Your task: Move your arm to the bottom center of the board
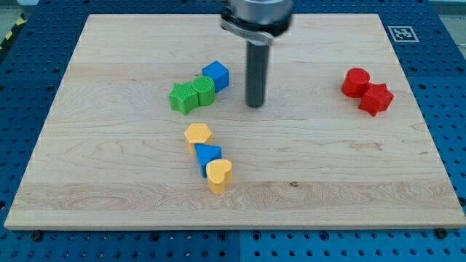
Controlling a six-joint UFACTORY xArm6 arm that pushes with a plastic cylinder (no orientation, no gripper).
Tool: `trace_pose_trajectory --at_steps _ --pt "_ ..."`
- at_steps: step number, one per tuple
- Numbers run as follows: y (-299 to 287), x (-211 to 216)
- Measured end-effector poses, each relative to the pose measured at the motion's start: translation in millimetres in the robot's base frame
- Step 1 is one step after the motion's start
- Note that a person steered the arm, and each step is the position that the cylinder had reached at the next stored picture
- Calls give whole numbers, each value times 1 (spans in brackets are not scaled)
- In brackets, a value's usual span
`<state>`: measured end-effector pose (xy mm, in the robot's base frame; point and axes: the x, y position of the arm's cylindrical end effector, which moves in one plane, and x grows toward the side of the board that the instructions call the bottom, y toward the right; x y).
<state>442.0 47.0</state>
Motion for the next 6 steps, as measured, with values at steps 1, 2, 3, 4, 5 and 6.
trace_pose_trajectory --at_steps 1,2,3,4,5,6 --pt "15 52" --pt "18 105" --pt "15 149" --pt "6 177" --pt "-52 170" --pt "-89 146"
